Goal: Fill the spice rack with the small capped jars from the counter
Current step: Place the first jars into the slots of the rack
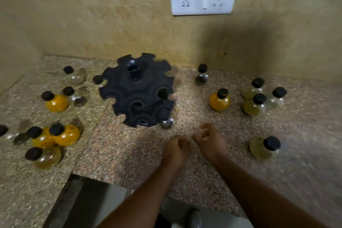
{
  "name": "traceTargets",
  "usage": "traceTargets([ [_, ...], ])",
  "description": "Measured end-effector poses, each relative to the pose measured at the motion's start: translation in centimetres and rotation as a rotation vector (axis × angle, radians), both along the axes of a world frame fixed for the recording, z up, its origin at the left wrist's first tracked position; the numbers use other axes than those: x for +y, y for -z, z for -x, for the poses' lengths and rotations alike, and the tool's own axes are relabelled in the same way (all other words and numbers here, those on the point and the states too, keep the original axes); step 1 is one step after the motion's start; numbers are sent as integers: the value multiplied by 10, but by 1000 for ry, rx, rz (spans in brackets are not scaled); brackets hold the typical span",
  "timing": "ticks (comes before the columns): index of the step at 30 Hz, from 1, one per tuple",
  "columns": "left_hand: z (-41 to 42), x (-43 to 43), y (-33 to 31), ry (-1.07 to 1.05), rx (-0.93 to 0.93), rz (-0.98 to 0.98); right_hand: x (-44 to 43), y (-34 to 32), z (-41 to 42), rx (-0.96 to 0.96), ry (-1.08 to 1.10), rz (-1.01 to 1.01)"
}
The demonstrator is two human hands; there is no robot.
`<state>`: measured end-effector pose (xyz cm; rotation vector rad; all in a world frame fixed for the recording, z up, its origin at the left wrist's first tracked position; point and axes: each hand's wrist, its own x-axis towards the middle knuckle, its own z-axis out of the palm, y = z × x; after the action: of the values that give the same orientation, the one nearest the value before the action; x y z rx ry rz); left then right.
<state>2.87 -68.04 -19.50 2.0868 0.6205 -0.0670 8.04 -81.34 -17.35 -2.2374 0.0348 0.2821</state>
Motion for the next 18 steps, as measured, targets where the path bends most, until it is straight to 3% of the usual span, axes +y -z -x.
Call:
traceTargets([
  [4,-17,-46,5,286,17,-314,-58,2,25,16,255,44],
  [11,-35,-115,13,773,67,-549,-128,9,55,-98,649,33],
  [14,-38,-130,14,906,148,-636,-155,3,50,-141,642,21],
  [18,-38,-134,13,913,179,-674,-178,0,33,-143,536,8],
])
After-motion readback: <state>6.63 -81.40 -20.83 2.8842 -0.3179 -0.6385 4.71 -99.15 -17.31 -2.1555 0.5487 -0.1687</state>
